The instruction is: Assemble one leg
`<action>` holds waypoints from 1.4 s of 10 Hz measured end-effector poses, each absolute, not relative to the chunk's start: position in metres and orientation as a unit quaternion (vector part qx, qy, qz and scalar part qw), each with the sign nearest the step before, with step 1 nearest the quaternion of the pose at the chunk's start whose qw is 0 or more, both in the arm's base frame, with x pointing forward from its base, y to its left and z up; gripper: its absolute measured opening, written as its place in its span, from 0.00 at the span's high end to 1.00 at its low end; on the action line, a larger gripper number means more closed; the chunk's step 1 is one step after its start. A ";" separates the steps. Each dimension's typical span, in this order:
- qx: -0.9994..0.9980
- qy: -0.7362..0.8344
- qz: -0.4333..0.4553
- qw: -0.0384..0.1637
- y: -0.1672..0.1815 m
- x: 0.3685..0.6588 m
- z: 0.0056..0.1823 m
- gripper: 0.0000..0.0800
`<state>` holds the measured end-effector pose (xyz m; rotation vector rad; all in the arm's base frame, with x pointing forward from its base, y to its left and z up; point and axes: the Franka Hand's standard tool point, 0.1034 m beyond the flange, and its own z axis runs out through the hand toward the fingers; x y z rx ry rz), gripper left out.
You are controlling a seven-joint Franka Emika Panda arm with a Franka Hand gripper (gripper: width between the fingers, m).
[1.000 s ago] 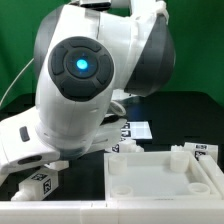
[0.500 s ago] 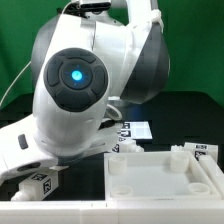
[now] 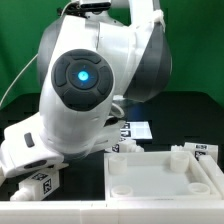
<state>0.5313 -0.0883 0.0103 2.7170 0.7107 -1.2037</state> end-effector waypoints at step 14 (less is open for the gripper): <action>0.985 0.157 -0.069 0.004 0.034 0.604 0.105 0.64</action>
Offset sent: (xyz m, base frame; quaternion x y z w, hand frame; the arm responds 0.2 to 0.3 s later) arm 0.0182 0.0776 0.0835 0.0300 -0.0898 0.0352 0.9949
